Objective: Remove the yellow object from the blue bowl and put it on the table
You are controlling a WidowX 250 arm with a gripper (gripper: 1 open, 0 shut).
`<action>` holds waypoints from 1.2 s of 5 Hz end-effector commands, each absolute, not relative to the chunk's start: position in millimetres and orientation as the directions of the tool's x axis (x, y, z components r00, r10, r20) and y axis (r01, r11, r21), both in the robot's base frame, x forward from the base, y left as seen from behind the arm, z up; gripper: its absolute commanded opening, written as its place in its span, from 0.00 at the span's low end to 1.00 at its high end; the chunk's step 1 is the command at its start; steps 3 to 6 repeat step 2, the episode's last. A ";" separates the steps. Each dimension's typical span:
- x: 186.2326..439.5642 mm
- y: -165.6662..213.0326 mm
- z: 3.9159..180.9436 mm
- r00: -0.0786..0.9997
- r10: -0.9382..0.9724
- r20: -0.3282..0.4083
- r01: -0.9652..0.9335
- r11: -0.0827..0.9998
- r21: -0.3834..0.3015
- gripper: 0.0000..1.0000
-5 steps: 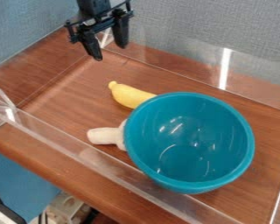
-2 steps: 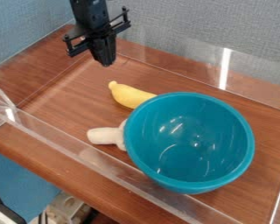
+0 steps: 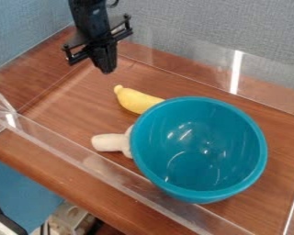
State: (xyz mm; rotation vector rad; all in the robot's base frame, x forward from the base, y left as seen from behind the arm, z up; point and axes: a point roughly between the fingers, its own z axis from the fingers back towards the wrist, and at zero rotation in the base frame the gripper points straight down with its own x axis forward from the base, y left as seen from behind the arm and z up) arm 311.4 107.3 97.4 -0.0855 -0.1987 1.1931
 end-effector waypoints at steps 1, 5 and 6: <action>317.5 105.5 103.3 0.374 0.915 0.152 -0.898 0.398 -0.188 1.00; 319.2 110.1 105.0 0.367 0.915 0.167 -0.901 0.394 -0.179 1.00; 319.2 110.1 105.0 0.367 0.915 0.167 -0.901 0.394 -0.179 1.00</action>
